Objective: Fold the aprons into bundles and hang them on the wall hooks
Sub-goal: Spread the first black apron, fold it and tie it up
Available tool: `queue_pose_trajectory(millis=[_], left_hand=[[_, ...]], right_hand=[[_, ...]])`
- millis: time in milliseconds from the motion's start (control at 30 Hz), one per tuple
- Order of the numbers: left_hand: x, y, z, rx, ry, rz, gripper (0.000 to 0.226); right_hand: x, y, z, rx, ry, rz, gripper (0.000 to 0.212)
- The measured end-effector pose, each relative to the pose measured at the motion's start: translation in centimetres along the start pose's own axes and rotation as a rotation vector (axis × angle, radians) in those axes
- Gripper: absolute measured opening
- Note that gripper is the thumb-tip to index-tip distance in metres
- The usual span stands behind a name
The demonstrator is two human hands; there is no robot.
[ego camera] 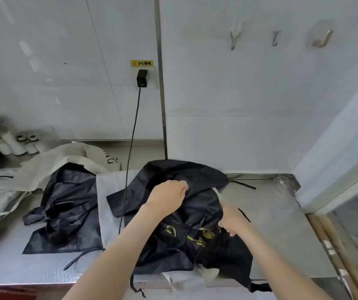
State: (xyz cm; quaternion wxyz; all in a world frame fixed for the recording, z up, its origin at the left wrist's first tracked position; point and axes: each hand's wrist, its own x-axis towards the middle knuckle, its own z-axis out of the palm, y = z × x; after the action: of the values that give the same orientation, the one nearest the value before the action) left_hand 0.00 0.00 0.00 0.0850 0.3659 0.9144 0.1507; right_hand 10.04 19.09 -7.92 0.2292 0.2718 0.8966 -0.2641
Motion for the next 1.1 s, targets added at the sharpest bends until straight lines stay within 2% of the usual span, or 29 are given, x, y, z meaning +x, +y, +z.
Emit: queue_pose_trajectory(millis=[67, 133, 233, 333, 367, 467, 500, 567, 633, 733, 800, 833, 900, 1033, 1100], left_hand=[[0.8, 0.5, 0.5, -0.007, -0.051, 0.038, 0.034], [1.6, 1.4, 1.1, 0.006, -0.102, 0.123, 0.037], [3.1, 3.0, 2.5, 0.180, -0.180, 0.279, 0.053], [4.1, 4.5, 3.9, 0.375, -0.216, 0.385, 0.064], [4.3, 5.1, 4.3, 0.386, -0.229, 0.386, 0.065], [4.6, 6.0, 4.9, 0.385, -0.272, 0.353, 0.056], [4.6, 6.1, 5.1, 0.379, -0.277, 0.348, 0.053], [4.5, 5.9, 5.6, 0.380, -0.310, 0.347, 0.052], [4.3, 5.6, 5.8, 0.390, -0.338, 0.357, 0.052], [3.9, 5.3, 5.9, 0.358, -0.369, 0.369, 0.054], [3.6, 5.3, 5.9, 0.337, -0.370, 0.374, 0.055], [3.6, 5.3, 5.9, 0.335, -0.362, 0.376, 0.056], [3.6, 5.2, 5.9, 0.341, -0.338, 0.378, 0.057], [3.6, 5.3, 6.1, 0.431, -0.327, 0.378, 0.054], [3.4, 5.7, 6.4, 0.472, -0.328, 0.379, 0.050]], right_hand=[[0.5, 0.5, -0.3, -0.116, 0.057, -0.034, 0.025], [0.4, 0.9, -0.9, -0.146, 0.092, -0.122, 0.026], [-0.5, 0.8, -2.4, -0.004, 0.139, -0.280, 0.023], [-1.9, 0.4, -3.6, 0.246, 0.092, -0.294, 0.006], [-2.1, 0.7, -3.6, 0.300, 0.056, -0.261, 0.010], [-1.7, 2.1, -2.4, 0.380, -0.055, -0.108, 0.059], [-1.7, 2.3, -1.7, 0.369, -0.062, -0.082, 0.067], [-1.6, 2.7, -0.5, 0.298, -0.035, -0.090, 0.058], [-1.5, 2.7, 0.6, 0.227, 0.017, -0.114, 0.038], [-1.5, 2.8, 1.4, 0.159, 0.109, -0.120, 0.030], [-1.9, 2.6, 1.3, 0.119, 0.200, -0.154, 0.010], [-2.2, 2.4, 1.1, 0.137, 0.230, -0.175, 0.008], [-3.3, 1.7, 0.5, 0.277, 0.217, -0.194, 0.011], [-4.9, 1.2, 0.4, 0.513, 0.081, -0.166, 0.012], [-5.0, 1.6, 0.4, 0.531, 0.023, -0.162, 0.027]])
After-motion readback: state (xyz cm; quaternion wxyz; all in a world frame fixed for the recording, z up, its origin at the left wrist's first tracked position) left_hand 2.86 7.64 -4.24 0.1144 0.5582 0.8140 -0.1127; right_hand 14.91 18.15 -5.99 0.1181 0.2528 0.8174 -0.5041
